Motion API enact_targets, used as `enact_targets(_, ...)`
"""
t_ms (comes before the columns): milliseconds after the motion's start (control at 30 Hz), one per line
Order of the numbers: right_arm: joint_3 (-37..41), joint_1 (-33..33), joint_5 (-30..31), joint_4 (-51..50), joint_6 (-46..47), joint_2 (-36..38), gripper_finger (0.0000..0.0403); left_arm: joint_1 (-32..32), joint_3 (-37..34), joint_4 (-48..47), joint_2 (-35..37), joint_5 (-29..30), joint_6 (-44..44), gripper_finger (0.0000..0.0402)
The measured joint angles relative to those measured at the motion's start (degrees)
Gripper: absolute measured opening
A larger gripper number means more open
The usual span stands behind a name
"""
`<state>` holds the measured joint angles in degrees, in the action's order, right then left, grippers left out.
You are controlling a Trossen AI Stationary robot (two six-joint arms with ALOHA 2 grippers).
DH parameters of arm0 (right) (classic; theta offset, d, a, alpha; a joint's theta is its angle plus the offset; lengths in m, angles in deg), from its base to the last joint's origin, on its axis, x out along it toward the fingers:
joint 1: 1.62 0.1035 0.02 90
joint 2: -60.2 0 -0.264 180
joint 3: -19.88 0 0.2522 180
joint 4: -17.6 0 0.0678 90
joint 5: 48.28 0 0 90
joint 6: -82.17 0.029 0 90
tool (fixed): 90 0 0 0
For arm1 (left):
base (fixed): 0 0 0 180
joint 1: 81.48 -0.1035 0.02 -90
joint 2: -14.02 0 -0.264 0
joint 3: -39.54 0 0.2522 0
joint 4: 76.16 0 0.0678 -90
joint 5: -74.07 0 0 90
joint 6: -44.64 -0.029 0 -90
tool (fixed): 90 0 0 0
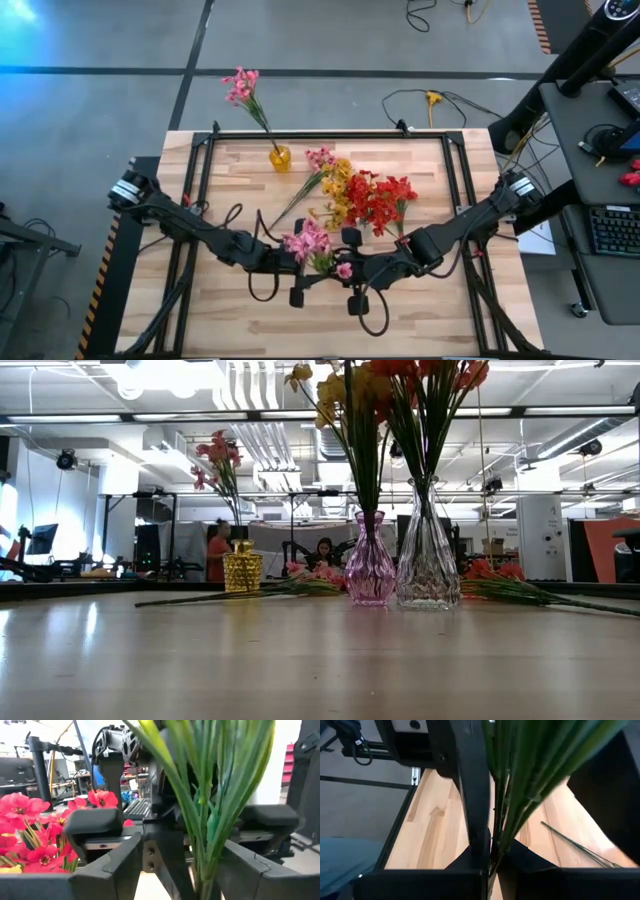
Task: Sort flowers into vase by color
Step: Put the left pink flowers into the yellow vase
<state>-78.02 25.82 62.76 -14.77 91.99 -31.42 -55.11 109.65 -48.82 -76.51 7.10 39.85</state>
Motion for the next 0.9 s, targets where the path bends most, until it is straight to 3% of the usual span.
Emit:
enact_targets(133,0.0,0.0,0.1,0.1,-0.5,0.0,0.0012,0.0,0.3,0.0,-0.1,1.2,-0.5,0.0167)
enact_targets(433,0.0,-0.1,2.2,-0.1,-0.7,0.1,0.0019,0.1,0.3,-0.2,0.0,3.0,-0.7,0.0011)
enact_targets(900,0.0,0.0,1.3,-1.1,2.2,1.7,0.017,0.4,0.3,-5.4,2.6,3.7,-0.7,0.0002)
